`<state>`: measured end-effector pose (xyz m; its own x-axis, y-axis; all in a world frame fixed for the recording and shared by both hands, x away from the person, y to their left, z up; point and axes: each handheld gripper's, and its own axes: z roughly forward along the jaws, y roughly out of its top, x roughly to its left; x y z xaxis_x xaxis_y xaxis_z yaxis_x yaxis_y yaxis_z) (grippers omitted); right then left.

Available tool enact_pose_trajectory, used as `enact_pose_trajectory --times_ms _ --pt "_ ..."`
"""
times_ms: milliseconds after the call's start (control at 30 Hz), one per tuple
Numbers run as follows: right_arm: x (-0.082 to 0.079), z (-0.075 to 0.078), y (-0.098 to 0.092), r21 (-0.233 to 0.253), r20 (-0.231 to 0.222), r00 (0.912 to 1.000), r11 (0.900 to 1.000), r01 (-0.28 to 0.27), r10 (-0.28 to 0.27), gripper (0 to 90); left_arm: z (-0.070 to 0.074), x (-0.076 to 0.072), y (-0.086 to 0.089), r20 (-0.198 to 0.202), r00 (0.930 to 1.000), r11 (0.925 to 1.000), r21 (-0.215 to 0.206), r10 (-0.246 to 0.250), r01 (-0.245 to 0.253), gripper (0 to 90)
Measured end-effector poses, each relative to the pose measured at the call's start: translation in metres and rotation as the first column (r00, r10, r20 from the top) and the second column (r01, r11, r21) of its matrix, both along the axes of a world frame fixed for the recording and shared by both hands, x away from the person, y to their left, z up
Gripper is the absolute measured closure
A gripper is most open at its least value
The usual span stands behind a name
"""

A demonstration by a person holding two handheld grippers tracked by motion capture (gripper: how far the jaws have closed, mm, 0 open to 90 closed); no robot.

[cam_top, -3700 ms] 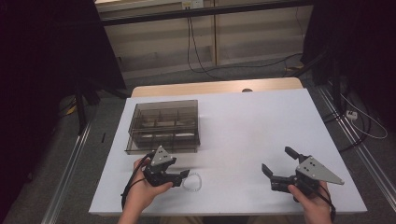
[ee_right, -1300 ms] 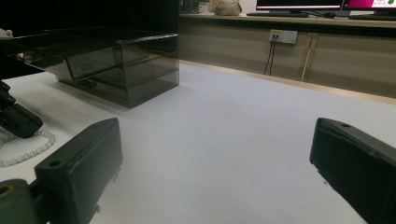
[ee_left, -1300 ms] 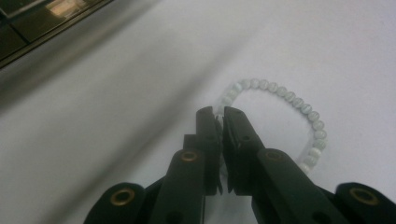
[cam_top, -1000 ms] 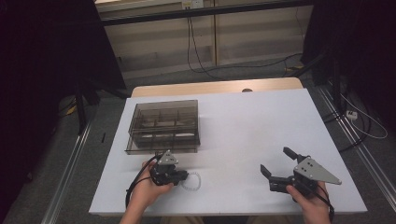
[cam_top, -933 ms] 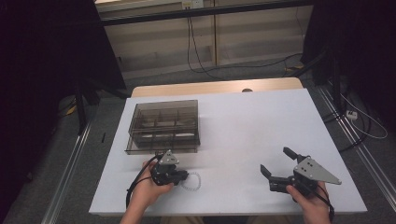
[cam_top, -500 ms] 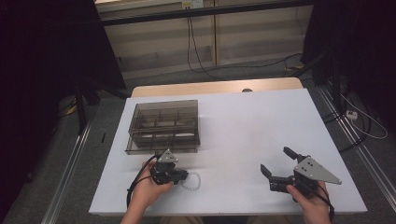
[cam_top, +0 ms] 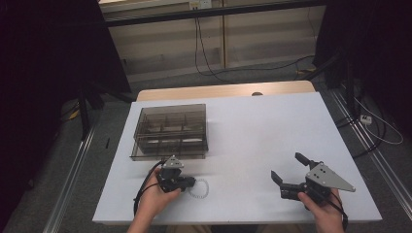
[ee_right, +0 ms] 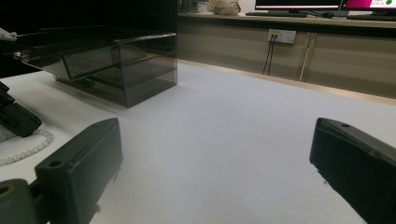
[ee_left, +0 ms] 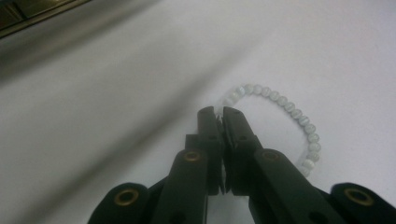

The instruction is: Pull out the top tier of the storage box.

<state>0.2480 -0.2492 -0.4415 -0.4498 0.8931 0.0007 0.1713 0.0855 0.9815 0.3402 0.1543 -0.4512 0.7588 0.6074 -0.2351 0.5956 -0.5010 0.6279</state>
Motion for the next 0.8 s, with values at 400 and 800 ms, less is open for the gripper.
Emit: enact_pose_trajectory --times_ms 400,800 --pt "0.001 -0.001 -0.005 0.008 -0.001 1.0000 1.000 0.005 -0.005 1.9 0.006 0.005 -0.004 -0.040 0.9990 0.9996 0.021 0.021 -0.020 87.4" --pt "-0.002 -0.001 -0.008 0.009 -0.001 0.9998 1.000 0.018 -0.018 2.0 0.035 0.010 -0.002 -0.139 0.9902 0.9995 0.030 0.012 -0.008 87.4"
